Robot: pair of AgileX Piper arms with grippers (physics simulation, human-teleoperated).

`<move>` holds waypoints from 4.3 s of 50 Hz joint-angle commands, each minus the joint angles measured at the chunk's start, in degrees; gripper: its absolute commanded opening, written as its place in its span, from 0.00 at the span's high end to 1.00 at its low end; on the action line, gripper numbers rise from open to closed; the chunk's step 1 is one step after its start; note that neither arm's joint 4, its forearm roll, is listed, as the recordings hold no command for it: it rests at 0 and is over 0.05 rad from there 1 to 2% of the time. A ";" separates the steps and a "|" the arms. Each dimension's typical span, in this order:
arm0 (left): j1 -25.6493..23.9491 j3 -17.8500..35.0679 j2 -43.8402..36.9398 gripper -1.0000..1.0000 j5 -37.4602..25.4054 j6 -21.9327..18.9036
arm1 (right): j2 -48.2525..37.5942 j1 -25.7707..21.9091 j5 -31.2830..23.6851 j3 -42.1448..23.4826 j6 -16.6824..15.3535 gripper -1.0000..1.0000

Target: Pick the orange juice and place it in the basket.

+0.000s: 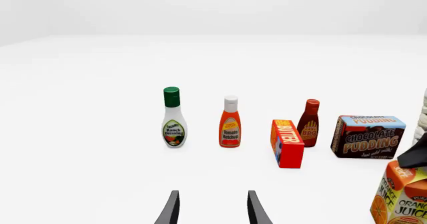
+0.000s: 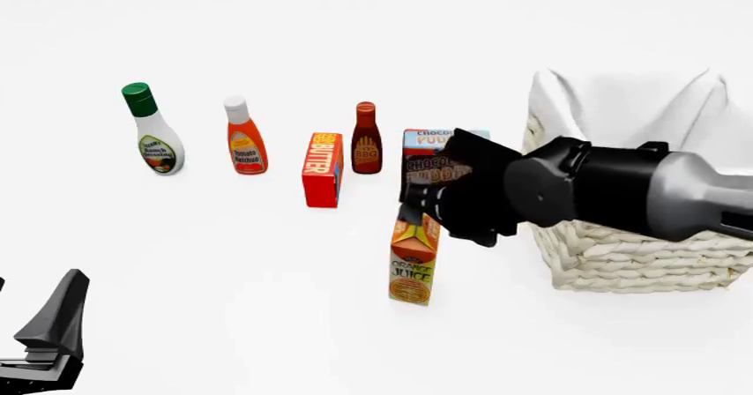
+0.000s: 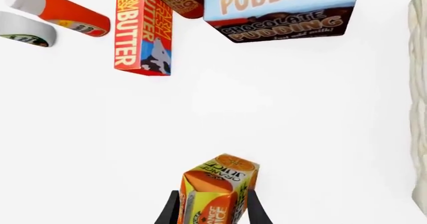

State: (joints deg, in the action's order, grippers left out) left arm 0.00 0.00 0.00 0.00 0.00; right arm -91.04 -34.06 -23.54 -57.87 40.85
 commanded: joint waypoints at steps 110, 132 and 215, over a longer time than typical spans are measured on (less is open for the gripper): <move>0.00 0.00 0.00 0.00 0.00 0.00 | 29.64 2.58 0.08 1.40 -4.65 1.00; 0.00 0.00 0.00 0.00 0.00 0.00 | 36.32 7.02 -4.99 -4.78 -10.01 1.00; 0.00 0.00 0.00 0.00 0.00 0.00 | 31.87 33.08 -11.23 -17.41 -17.58 1.00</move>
State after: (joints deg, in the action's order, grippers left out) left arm 0.00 0.00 0.00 0.00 0.00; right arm -58.63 -3.16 -35.85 -75.94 22.18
